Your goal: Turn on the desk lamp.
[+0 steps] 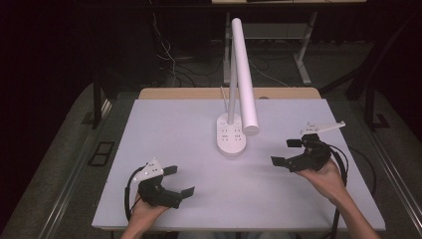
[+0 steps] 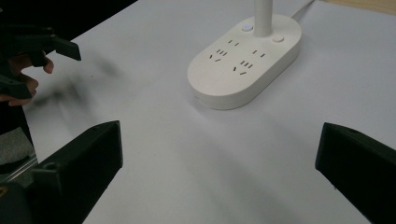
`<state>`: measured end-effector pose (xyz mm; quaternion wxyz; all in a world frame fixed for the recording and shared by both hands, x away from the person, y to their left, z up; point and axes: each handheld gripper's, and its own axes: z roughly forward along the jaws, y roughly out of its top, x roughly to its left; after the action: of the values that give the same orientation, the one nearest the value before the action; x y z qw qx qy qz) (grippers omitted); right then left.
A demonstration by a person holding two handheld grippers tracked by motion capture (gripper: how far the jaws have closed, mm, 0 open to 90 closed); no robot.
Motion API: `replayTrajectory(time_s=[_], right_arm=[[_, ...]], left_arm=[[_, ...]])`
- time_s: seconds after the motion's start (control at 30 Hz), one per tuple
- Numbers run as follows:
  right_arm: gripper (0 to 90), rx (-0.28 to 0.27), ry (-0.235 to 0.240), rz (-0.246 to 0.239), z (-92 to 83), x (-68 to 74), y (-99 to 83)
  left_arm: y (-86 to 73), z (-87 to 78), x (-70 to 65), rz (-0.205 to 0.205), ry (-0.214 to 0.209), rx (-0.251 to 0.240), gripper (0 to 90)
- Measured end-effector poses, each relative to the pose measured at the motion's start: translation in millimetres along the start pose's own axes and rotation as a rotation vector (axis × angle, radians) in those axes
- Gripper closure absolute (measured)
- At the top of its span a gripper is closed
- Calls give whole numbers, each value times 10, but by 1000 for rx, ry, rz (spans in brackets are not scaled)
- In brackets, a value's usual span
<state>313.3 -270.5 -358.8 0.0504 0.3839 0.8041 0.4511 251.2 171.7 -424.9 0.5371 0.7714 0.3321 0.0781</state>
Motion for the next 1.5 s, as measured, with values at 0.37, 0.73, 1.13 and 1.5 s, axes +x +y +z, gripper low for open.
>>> replayTrajectory(time_s=[0.37,0.73,1.13,1.5], right_arm=[[5,10,-13,-8,105,-77,184],[5,16,-29,-12,224,-157,368],[5,32,-36,-21,382,-227,575],[6,30,-48,-13,554,-346,761]], left_arm=[[0,-8,10,-3,0,-1,0],[0,-9,11,-3,0,-1,0],[-1,-6,14,-3,-4,2,0],[0,-9,10,-4,-2,-4,0]])
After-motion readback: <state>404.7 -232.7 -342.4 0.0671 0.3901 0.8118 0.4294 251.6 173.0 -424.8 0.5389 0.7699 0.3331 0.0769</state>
